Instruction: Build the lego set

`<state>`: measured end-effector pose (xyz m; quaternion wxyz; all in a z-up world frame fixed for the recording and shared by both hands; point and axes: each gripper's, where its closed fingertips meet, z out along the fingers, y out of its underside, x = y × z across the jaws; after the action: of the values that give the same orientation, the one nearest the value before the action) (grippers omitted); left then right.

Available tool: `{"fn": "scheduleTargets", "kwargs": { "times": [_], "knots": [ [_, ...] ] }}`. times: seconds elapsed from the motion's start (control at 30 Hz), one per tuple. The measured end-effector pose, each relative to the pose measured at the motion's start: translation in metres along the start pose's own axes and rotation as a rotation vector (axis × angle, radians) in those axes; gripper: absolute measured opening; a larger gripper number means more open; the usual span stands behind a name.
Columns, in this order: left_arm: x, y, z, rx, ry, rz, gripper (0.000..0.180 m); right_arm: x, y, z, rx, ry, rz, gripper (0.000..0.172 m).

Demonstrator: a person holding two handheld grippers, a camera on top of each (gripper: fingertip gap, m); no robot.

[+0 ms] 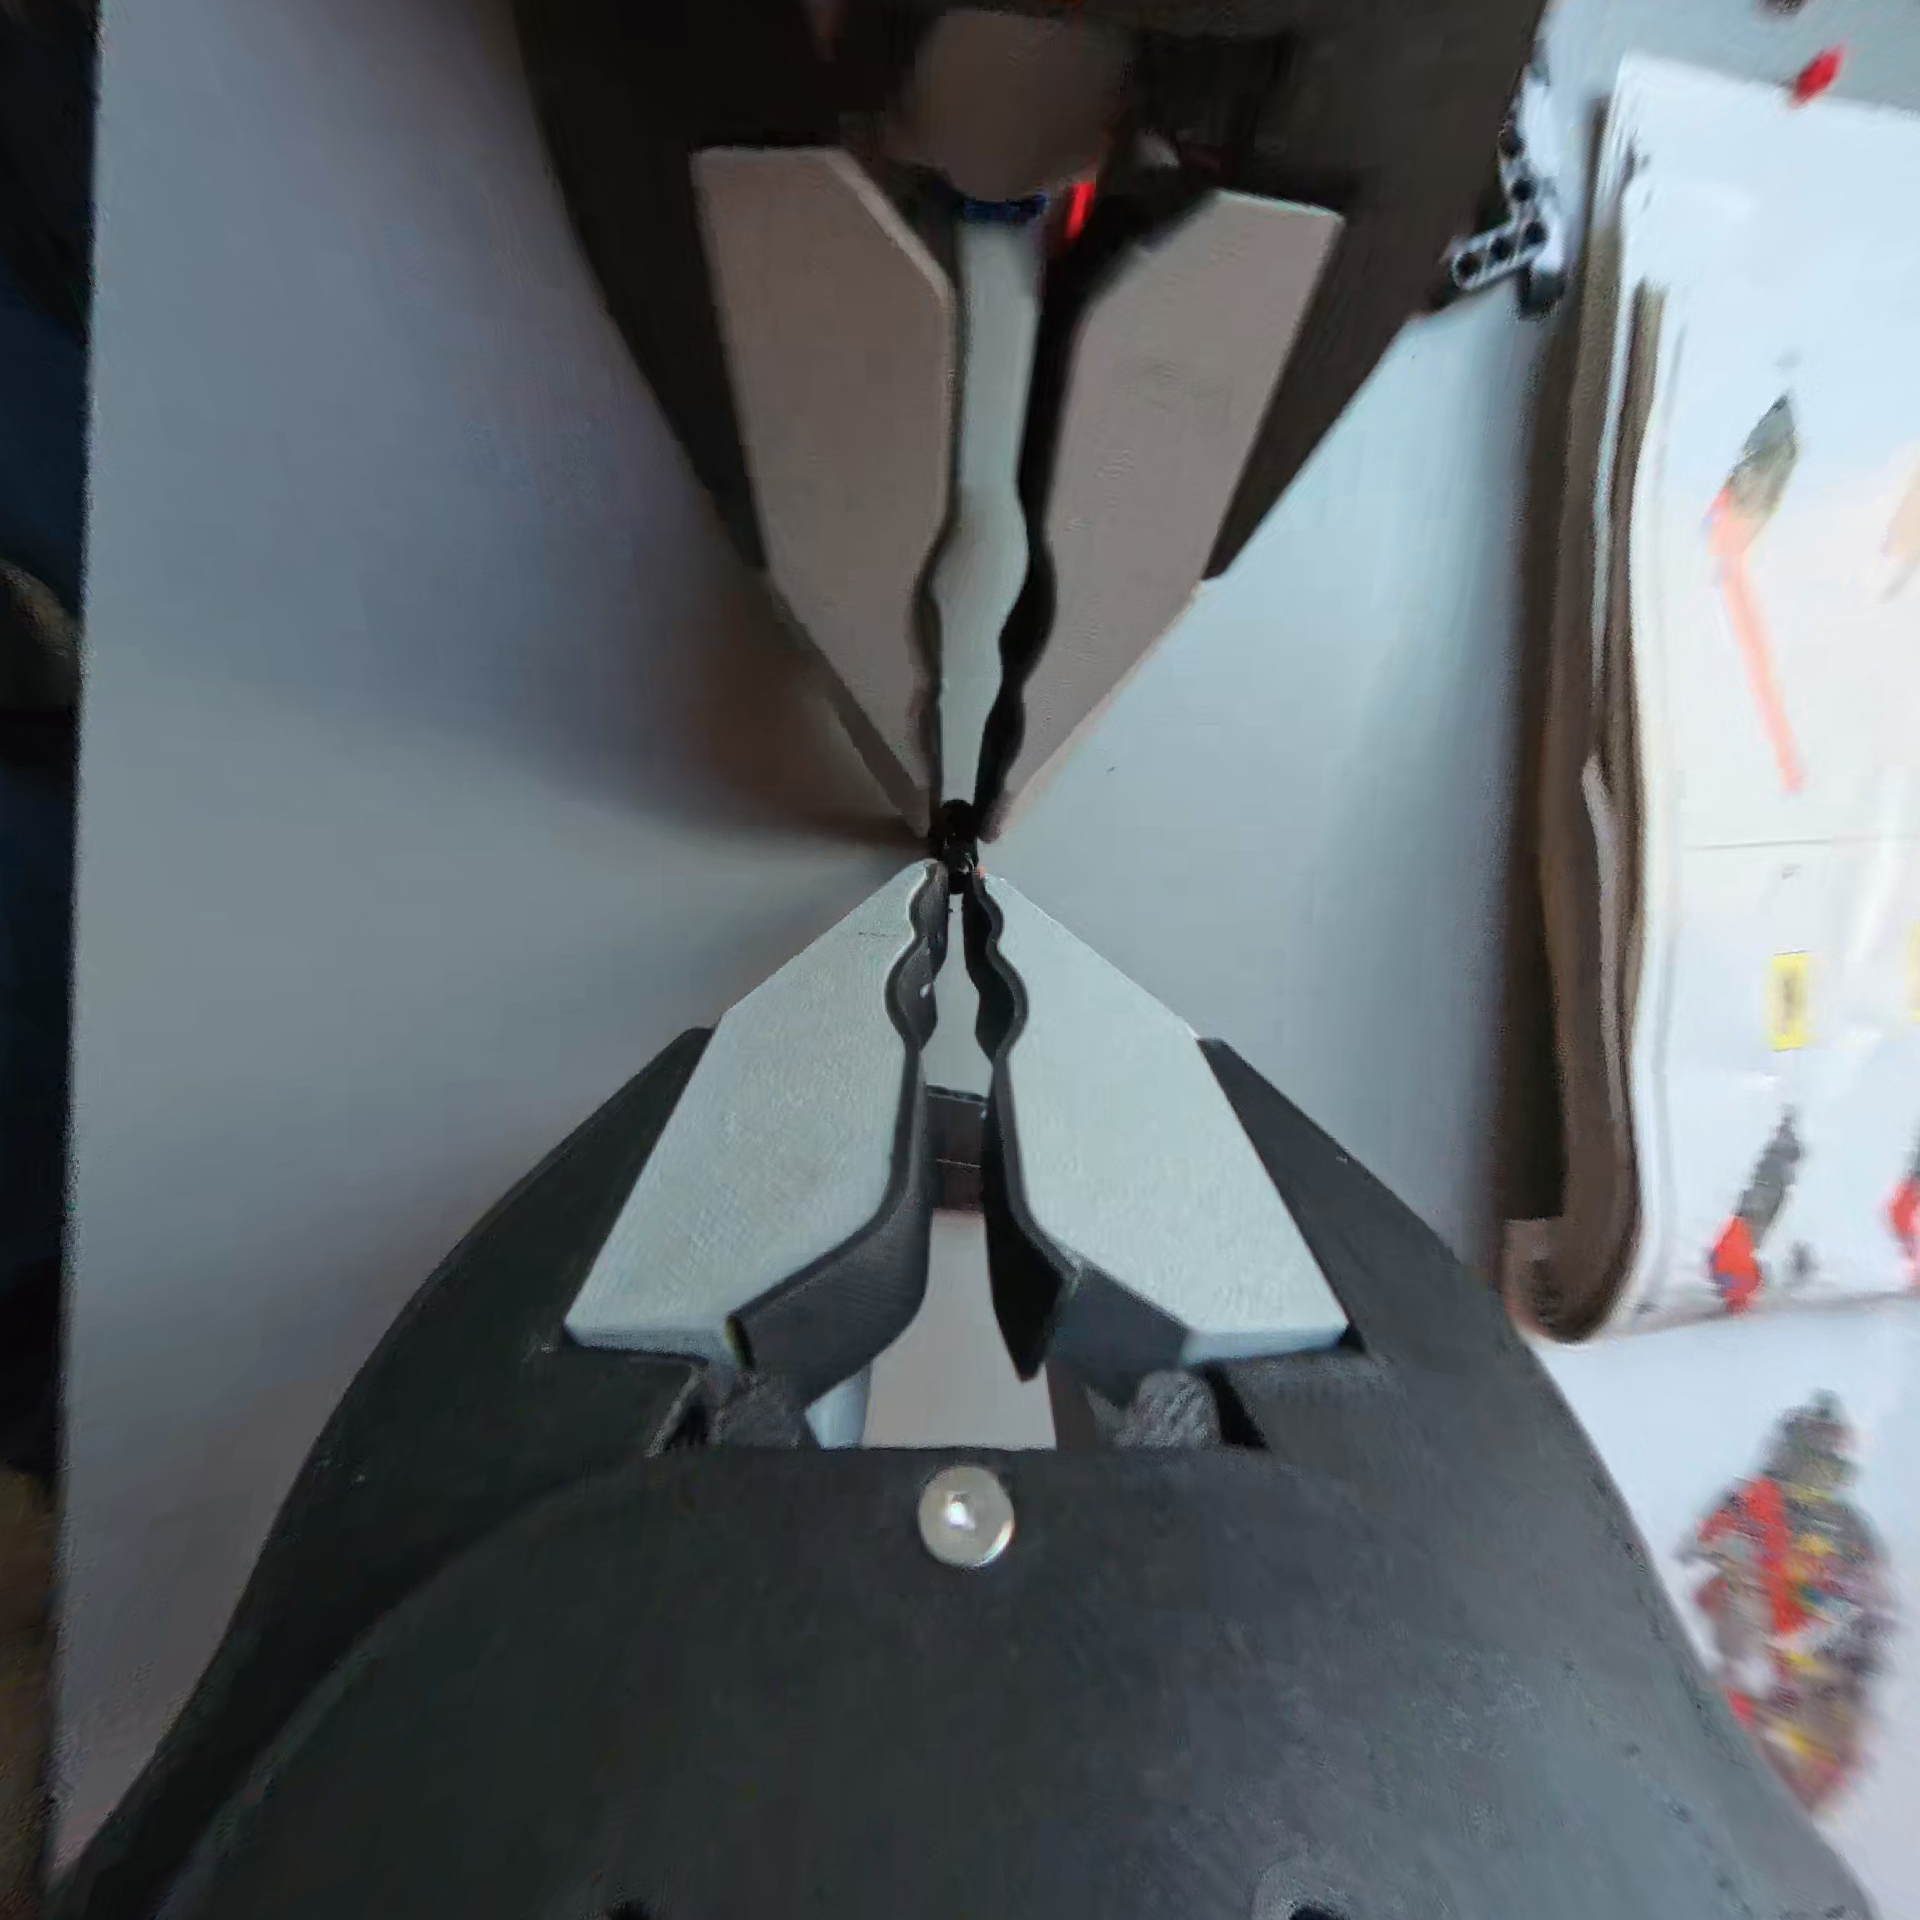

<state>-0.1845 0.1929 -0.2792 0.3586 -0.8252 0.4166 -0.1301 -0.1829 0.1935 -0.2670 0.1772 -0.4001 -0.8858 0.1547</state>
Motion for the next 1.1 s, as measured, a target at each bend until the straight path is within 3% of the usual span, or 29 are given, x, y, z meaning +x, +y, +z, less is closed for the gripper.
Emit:
{"fn": "scheduleTargets", "kwargs": {
  "times": [0.13, 0.37, 0.6, 0.7, 0.93, 1.1],
  "knots": [
    [0.000, 0.000, 0.000, -0.001, -0.003, -0.002, 0.006, 0.003, -0.002, 0.002, -0.006, -0.128, 0.143, 0.000],
    [-0.001, 0.000, 0.000, -0.004, -0.015, -0.017, 0.006, 0.003, -0.004, 0.005, 0.009, -0.159, 0.375, 0.001],
    [-0.002, -0.001, 0.001, -0.001, -0.045, 0.008, 0.006, 0.001, 0.009, 0.017, -0.070, -0.044, 0.152, 0.000],
    [-0.003, 0.001, 0.000, -0.002, -0.033, -0.022, 0.006, -0.002, 0.010, 0.016, -0.031, -0.082, 0.217, 0.000],
    [-0.007, 0.001, 0.000, -0.002, -0.059, -0.026, 0.006, 0.015, 0.006, -0.001, 0.108, 0.015, 0.304, 0.000],
    [-0.011, 0.000, 0.000, -0.007, -0.128, 0.017, 0.006, -0.022, 0.002, -0.031, 0.252, -0.039, 0.340, 0.016]
  ]
}}
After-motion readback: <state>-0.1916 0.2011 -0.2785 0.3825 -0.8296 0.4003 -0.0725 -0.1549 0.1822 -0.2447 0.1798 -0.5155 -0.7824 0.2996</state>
